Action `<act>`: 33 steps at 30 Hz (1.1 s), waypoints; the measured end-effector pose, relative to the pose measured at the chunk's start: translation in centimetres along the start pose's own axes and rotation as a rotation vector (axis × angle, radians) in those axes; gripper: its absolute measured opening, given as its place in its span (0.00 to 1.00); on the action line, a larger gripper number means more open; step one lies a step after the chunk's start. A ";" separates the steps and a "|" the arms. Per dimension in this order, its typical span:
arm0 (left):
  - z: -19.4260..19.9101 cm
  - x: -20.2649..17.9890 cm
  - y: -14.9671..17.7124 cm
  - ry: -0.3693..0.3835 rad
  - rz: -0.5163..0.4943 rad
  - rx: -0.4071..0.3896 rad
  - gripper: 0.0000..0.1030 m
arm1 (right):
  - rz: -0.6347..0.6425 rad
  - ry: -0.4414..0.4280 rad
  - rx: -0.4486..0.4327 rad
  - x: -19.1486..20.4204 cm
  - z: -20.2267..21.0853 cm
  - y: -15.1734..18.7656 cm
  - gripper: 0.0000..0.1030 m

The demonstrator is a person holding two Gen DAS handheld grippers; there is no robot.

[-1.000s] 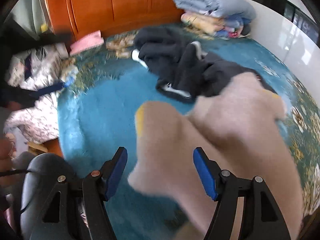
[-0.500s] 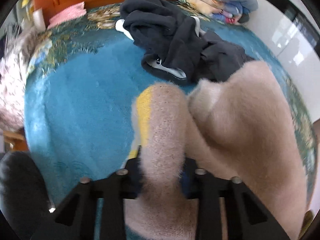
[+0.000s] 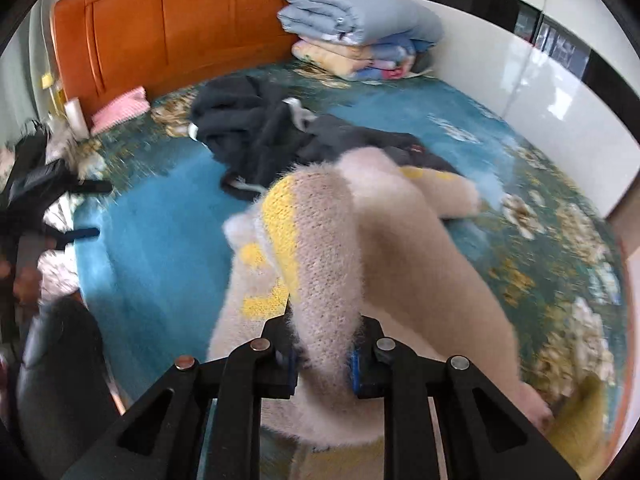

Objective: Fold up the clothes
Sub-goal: 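Grasp the sweater with the left gripper while the right gripper holds another edge, then lift the sweater with both grippers and shake it open in the air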

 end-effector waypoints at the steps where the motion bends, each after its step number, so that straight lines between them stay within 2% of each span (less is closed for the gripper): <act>1: -1.1 -0.7 0.4 0.009 0.005 0.024 1.00 | 0.018 0.018 0.011 -0.5 0.6 0.7 0.19; 5: -5.3 -3.5 2.3 0.036 0.018 0.123 0.99 | 0.017 0.059 0.051 -2.8 2.6 2.7 0.19; 13: -15.2 -10.0 8.3 0.154 0.136 0.416 0.99 | -0.048 0.028 0.062 -4.9 6.7 3.9 0.19; 16: -17.5 -11.1 10.0 0.104 0.122 0.500 0.99 | -0.067 0.011 0.074 -4.6 7.0 4.3 0.19; 19: -18.4 -12.2 11.2 0.110 0.129 0.575 0.97 | -0.086 -0.002 0.090 -4.3 7.0 4.6 0.19; 21: -18.4 -12.9 11.4 0.119 0.112 0.594 0.91 | -0.096 -0.007 0.101 -4.1 7.0 4.9 0.19; 24: -18.1 -14.3 12.0 0.082 0.027 0.643 0.72 | -0.081 0.002 0.101 -3.7 7.5 5.2 0.19; 25: -17.9 -14.6 12.5 0.057 -0.009 0.664 0.62 | -0.077 0.004 0.100 -3.6 7.8 5.3 0.19; 26: -17.5 -14.7 12.7 0.035 -0.037 0.668 0.46 | -0.074 0.008 0.097 -3.5 8.0 5.3 0.19; 28: -16.8 -14.8 13.1 -0.007 -0.092 0.671 0.30 | -0.067 0.018 0.090 -3.2 8.5 5.4 0.19; 29: -16.1 -14.6 12.7 0.001 -0.072 0.652 0.24 | -0.063 0.023 0.080 -3.0 9.0 5.3 0.19; 33: -12.8 -13.9 10.1 0.064 0.035 0.574 0.20 | -0.061 0.050 0.036 -3.0 10.8 4.8 0.19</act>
Point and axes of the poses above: each gripper's, at about its wrist camera, not at the fingertips, and z roughly against the way its jaws point, x to its left, y to its underside, the point moved 5 cm from there along -z, roughly the way its jaws point, and after that the axes turned 11 degrees about -x, right-handed, at the moved point
